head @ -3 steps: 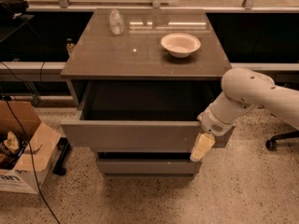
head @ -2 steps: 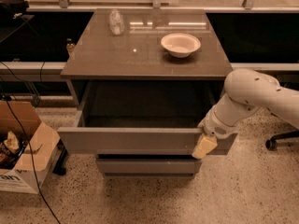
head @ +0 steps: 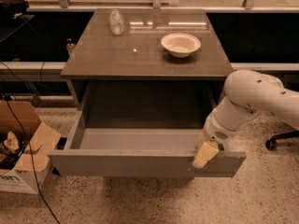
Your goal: Open top drawer
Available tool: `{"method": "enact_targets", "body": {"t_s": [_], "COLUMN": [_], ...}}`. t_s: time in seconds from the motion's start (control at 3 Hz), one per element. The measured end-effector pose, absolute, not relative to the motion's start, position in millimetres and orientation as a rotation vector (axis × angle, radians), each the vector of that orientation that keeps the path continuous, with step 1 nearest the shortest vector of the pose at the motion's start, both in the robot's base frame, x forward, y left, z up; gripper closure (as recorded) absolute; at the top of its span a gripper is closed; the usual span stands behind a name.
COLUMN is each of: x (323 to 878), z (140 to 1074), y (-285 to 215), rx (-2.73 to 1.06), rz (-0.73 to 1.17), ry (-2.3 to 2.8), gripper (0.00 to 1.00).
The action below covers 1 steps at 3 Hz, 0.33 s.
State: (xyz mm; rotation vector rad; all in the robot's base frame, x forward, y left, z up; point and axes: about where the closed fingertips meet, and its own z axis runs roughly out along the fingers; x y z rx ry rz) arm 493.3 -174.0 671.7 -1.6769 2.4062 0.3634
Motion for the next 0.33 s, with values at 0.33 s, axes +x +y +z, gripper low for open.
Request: {"method": "enact_targets", "body": {"t_s": [0.33], "x": [492.9], "z": [671.0], "y": [-173.5], "rx": [-1.679], "rz": [0.365], "ry": [2.406], "gripper": [0.06]}}
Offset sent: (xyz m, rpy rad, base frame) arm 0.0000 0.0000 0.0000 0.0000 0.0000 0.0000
